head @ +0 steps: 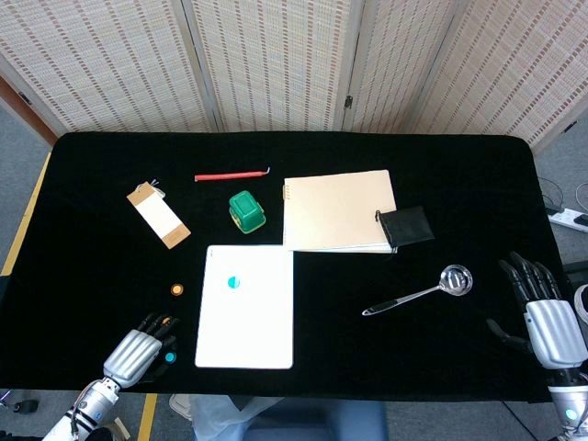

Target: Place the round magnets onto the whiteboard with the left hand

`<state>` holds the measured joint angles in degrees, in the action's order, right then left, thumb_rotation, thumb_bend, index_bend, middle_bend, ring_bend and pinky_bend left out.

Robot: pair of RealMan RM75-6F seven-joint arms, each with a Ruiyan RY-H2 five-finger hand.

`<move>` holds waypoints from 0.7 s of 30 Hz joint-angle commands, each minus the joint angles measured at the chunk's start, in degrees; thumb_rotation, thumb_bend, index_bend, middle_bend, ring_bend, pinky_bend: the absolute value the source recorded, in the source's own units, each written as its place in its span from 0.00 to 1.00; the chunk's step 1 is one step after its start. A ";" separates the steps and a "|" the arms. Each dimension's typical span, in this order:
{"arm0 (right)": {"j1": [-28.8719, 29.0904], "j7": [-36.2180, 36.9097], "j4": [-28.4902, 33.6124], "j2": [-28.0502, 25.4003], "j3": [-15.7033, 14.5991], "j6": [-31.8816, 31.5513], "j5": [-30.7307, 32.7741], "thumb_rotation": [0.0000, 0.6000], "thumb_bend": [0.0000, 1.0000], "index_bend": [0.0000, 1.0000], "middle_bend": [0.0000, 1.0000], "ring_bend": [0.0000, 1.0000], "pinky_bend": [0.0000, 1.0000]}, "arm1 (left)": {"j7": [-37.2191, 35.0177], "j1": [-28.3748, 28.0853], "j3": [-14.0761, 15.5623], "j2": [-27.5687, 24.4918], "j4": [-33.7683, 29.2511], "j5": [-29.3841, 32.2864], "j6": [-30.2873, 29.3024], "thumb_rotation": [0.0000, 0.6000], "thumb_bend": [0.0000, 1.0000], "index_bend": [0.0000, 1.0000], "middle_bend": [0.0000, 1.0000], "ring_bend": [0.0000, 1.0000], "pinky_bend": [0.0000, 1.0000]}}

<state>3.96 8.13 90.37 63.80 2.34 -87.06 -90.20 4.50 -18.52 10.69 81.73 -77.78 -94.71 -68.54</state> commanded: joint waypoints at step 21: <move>-0.35 -0.28 0.55 -0.35 0.03 -0.88 -0.38 1.00 0.27 0.00 0.00 0.00 0.00 | -3.16 -1.45 -2.10 -1.21 -1.78 -0.80 0.07 1.00 0.38 0.51 0.13 0.00 0.00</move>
<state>3.61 7.84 90.93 63.46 2.35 -87.92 -90.58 1.87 -19.38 9.10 80.97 -78.93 -95.39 -68.71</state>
